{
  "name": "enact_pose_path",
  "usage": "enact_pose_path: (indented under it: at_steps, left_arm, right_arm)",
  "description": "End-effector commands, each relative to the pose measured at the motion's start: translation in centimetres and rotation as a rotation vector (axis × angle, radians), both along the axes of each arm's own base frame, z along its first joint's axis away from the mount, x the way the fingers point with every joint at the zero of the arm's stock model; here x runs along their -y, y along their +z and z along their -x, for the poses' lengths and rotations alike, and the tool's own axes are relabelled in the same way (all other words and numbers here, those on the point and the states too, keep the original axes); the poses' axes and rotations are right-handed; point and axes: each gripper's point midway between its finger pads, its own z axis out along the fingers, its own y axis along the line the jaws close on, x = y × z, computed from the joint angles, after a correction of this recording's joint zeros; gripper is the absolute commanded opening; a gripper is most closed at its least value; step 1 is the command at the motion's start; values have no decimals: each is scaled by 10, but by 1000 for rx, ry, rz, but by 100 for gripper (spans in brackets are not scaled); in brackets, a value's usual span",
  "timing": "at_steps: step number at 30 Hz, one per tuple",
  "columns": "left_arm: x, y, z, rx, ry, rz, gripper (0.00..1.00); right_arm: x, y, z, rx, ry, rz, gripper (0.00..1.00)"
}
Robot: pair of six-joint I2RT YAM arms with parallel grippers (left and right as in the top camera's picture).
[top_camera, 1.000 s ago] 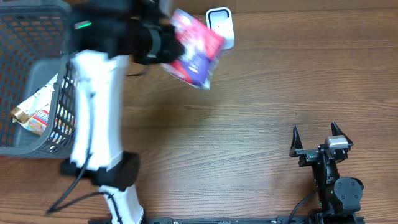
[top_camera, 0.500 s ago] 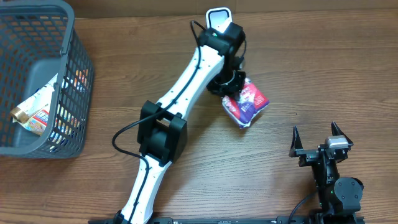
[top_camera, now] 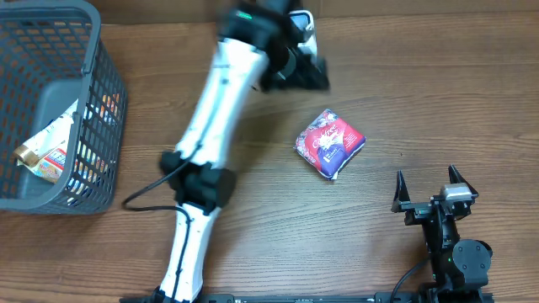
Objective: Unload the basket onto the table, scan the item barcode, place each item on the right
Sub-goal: 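Carry the pack to the table centre and release it, then move the left gripper back into the grey basket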
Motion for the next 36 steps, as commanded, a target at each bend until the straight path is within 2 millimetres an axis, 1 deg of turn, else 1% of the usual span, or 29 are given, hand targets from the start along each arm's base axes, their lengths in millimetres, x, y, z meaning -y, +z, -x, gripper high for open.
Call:
enact_pose_path:
  at_steps: [1,2,3,4,6,9,10,12,13,14,15,16,18,19,20,22,25,27,30,33,36]
  left_arm:
    - [-71,110,-17,313,133,84,84]
    - [-93,134,-17,382,180,88,83]
    - [-117,156,-13,439,230,83,82]
    - [-140,171,-11,481,283,64,82]
    - [-198,202,3,565,426,5,83]
    - [-297,234,36,631,736,-97,86]
    - [-328,243,49,649,834,-118,87]
    - [-381,253,74,661,1014,-134,87]
    - [-404,256,85,664,1082,-140,88]
    - [-421,257,94,664,1126,-147,90]
    - [-439,256,103,660,1174,-156,93]
    - [-458,252,112,640,1228,-167,93]
    - [-481,240,122,589,1293,-184,95]
    - [-491,231,125,551,1319,-190,97]
    - [-504,208,126,459,1347,-188,99]
    - [-511,178,123,342,1359,-187,99]
    - [-515,138,118,188,1387,-168,99]
    - [-524,118,113,135,1411,-183,99]
    - [-538,94,107,86,1470,-214,100]
    - [-545,69,97,52,1487,-205,99]
    - [-548,42,93,-11,1536,-205,100]
  right_arm:
    - [1,-2,0,5,-6,4,100]
    - [1,-2,0,5,-6,4,100]
    - [1,-2,0,4,-6,4,100]
    - [1,-2,0,5,-6,4,100]
    - [1,-2,0,5,-6,4,100]
    - [1,-2,0,5,-6,4,100]
    - [1,-2,0,5,-6,4,100]
    - [1,-2,0,5,-6,4,100]
    - [1,-2,0,5,-6,4,100]
    - [1,-2,0,5,-6,4,100]
    - [1,-2,0,5,-6,4,100]
    - [1,-2,0,5,-6,4,100]
    - [1,-2,0,5,-6,4,100]
    - [1,-2,0,5,-6,4,100]
    - [1,-2,0,4,-6,4,100]
    - [1,-2,0,5,-6,4,100]
    - [1,-2,0,5,-6,4,100]
    - [1,-2,0,5,-6,4,100]
    - [1,-2,0,5,-6,4,100]
    - [1,-2,0,5,-6,4,100]
    - [1,-2,0,5,-6,4,100]
